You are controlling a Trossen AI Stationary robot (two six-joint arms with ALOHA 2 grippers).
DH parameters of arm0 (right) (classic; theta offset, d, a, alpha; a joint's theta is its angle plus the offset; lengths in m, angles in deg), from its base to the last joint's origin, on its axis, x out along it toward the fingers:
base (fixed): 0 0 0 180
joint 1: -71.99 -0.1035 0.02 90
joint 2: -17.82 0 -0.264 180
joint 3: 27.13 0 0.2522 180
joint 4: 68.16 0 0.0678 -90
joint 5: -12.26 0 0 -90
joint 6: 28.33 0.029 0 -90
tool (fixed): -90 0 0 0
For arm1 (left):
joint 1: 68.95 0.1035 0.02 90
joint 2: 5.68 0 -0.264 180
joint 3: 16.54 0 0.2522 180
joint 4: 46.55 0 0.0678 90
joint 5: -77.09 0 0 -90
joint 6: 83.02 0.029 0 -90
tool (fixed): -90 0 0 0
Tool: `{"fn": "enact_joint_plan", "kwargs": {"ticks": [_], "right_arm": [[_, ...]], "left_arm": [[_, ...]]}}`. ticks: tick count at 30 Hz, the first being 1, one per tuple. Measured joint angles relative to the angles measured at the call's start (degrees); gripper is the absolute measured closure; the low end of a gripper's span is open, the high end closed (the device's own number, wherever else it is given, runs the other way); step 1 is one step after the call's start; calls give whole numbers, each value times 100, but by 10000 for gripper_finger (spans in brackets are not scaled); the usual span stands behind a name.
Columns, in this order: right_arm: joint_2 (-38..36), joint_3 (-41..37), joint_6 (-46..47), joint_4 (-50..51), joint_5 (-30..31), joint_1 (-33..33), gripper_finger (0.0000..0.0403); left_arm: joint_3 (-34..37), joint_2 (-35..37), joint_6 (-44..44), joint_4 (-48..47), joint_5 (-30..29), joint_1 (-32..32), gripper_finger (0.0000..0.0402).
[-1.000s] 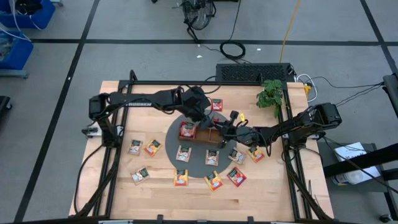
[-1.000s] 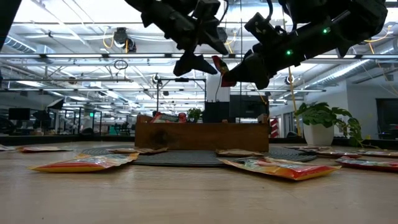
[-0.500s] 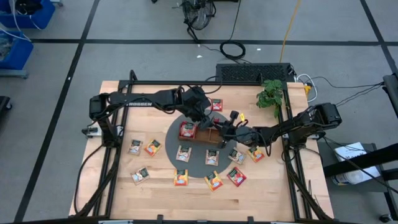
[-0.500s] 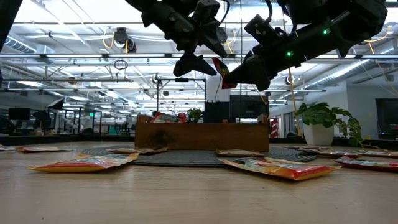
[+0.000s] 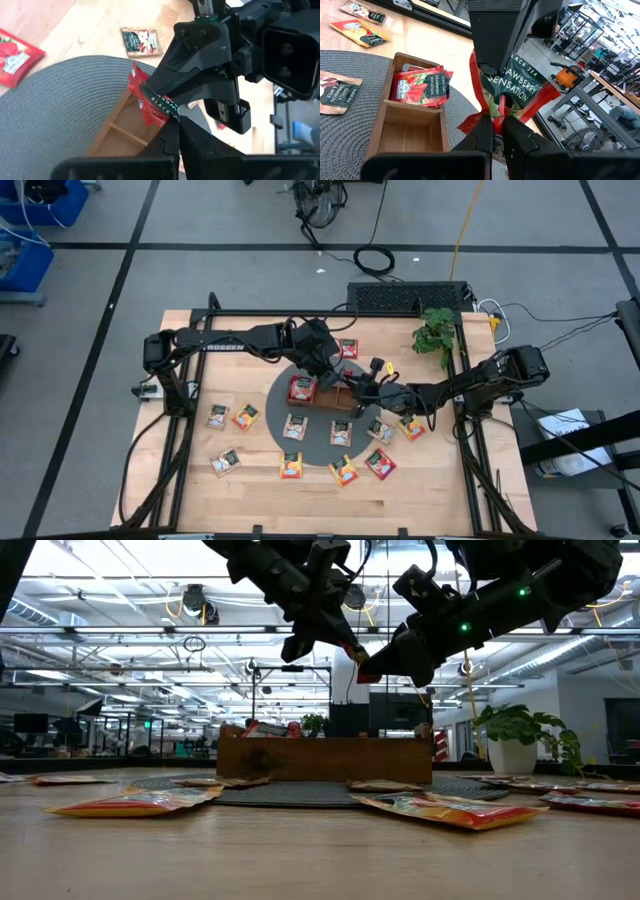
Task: Pick & Place Tea
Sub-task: Put the red tea bag into the left section of the wooden organizer
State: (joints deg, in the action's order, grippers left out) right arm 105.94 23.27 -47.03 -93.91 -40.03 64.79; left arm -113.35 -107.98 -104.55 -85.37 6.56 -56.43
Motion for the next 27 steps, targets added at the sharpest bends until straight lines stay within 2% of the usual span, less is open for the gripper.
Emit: {"fn": "enact_joint_plan", "kwargs": {"ticks": [7,13,22,25,27], "right_arm": [[-11,4,247,-61,-28,-11,311],[-62,-2,409,-51,-28,-88,261],[-659,0,434,-56,-9,-380,242],[-924,0,450,-52,-23,-521,243],[-1058,0,452,-32,-24,-609,244]], "left_arm": [[2,173,519,-385,-132,0,399],[0,681,1369,-1560,-737,-72,400],[4,1104,2700,-3585,-1762,-436,400],[16,1097,2968,-4013,-1952,-494,401],[136,1104,3273,-3997,-1849,-493,401]]}}
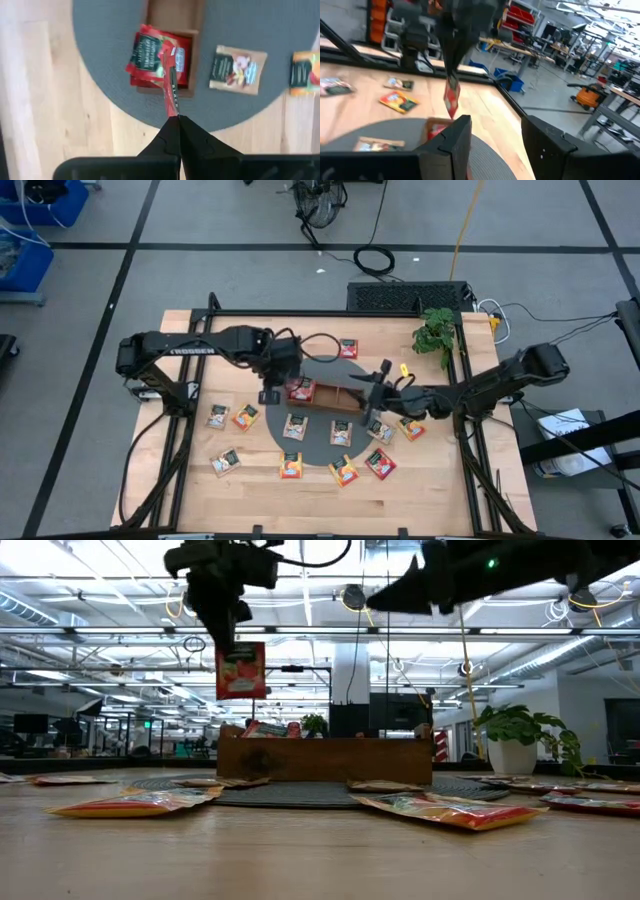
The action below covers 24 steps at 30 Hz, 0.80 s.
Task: Pick & Place Tea
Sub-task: Put the red tea bag into the left section of the wooden organizer
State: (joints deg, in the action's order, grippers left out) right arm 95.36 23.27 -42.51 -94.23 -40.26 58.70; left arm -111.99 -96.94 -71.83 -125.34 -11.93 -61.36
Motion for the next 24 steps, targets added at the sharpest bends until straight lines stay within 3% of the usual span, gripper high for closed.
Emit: {"fn": "enact_joint_plan", "kwargs": {"ticks": [4,7,15,24], "right_arm": [[-161,0,0,110,-2,-109,244],[-217,0,38,156,0,-114,243],[-214,0,66,230,0,-108,247],[-214,0,66,326,0,-108,248]], "left_arm": [[326,-13,684,380,770,25,401],[503,-7,863,695,999,62,401],[585,-106,1080,1226,1122,291,401],[587,-427,1120,1209,1229,463,401]]}}
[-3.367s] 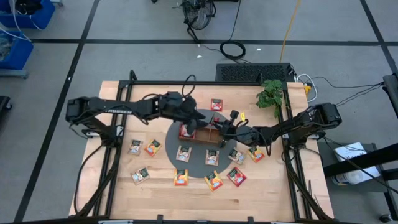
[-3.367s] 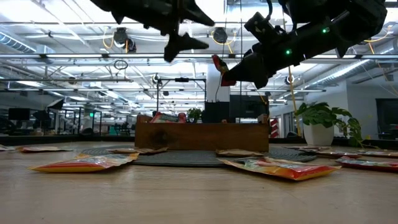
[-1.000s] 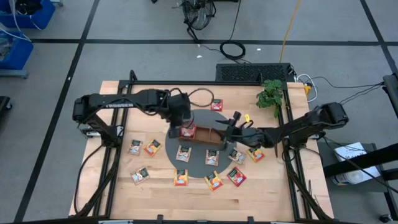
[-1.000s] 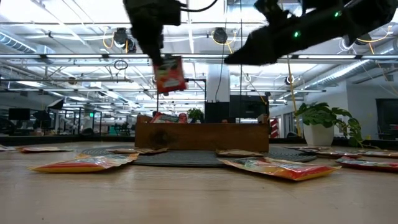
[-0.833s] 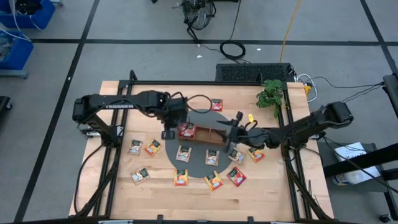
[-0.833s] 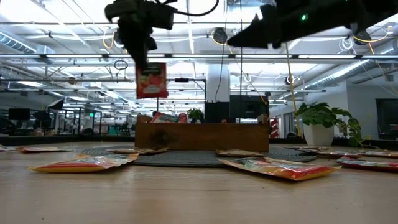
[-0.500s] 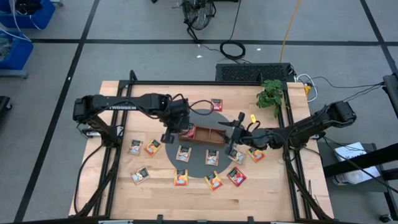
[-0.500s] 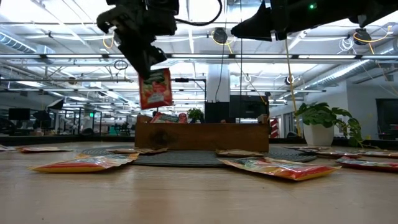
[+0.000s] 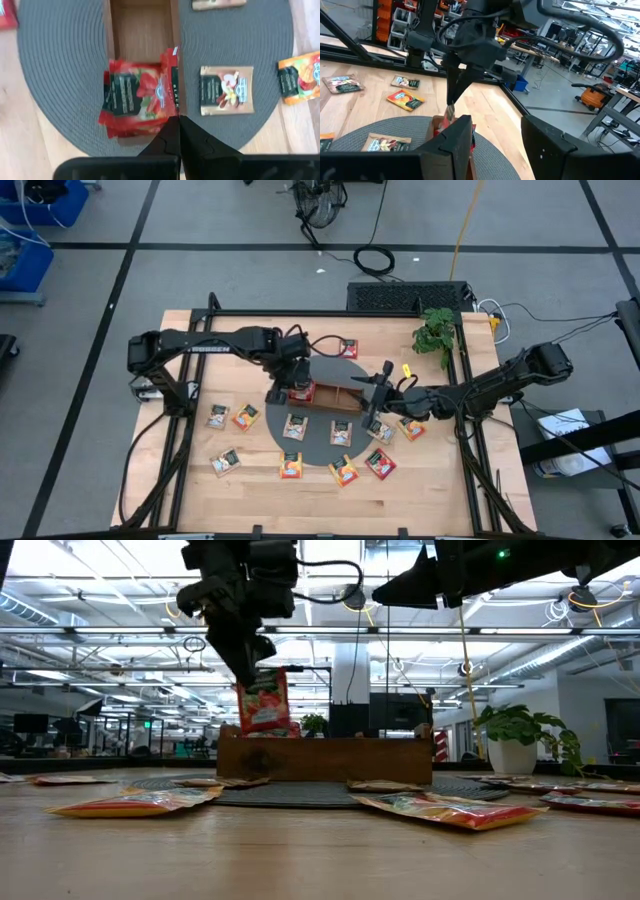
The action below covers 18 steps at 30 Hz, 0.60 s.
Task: Pick & Place Tea
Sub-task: Put the red tea bag into the left section of the wooden organizer
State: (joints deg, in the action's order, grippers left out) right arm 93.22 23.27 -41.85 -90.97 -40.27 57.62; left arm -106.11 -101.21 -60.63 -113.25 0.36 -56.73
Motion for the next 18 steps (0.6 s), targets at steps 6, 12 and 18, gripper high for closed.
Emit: {"fn": "enact_joint_plan", "kwargs": {"ticks": [6,12,18], "right_arm": [[0,0,0,6,0,0,248],[0,0,0,8,-2,0,248],[0,0,2,19,-2,0,248]], "left_arm": [[0,-206,42,-12,24,39,401],[4,-368,42,-14,37,62,401],[121,-525,-51,77,31,58,401]]}}
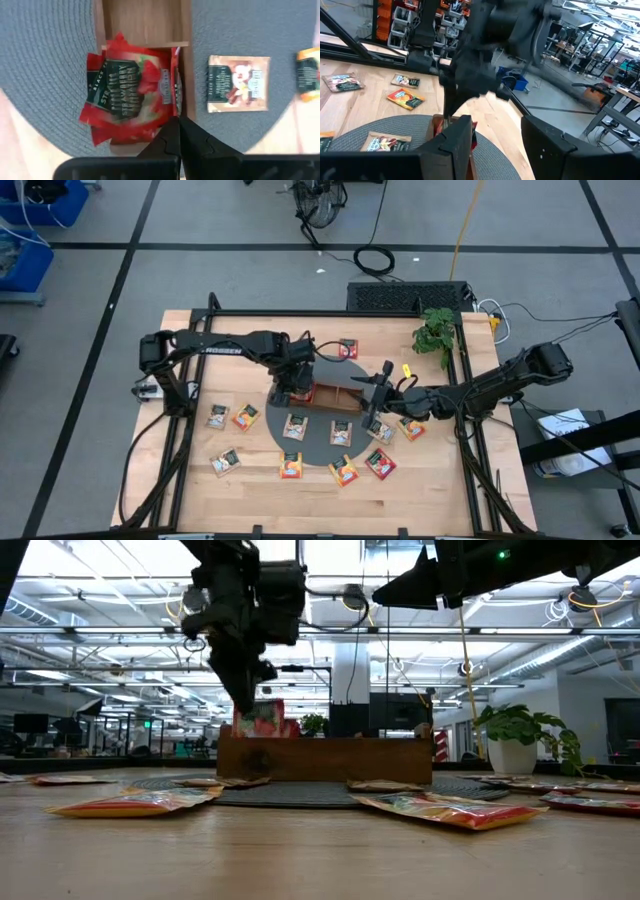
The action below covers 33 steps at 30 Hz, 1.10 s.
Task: Pick & Place Tea
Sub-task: Put the red tea bag into the left section of the wooden organizer
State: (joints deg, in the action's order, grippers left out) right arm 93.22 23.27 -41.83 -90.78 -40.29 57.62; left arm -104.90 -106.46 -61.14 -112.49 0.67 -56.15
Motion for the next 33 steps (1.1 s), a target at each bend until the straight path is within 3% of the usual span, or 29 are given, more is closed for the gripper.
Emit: {"fn": "enact_joint_plan", "kwargs": {"ticks": [9,21,26,33], "right_arm": [[0,0,44,2,0,0,248],[0,0,43,-20,-2,0,248],[0,0,42,-15,-2,0,248],[0,0,42,4,0,0,248]], "left_arm": [[36,-203,-762,4,-195,4,370],[8,265,-1250,216,-205,-7,341],[8,491,-1450,473,-391,-7,295],[136,1159,-1435,775,-319,75,199]]}}
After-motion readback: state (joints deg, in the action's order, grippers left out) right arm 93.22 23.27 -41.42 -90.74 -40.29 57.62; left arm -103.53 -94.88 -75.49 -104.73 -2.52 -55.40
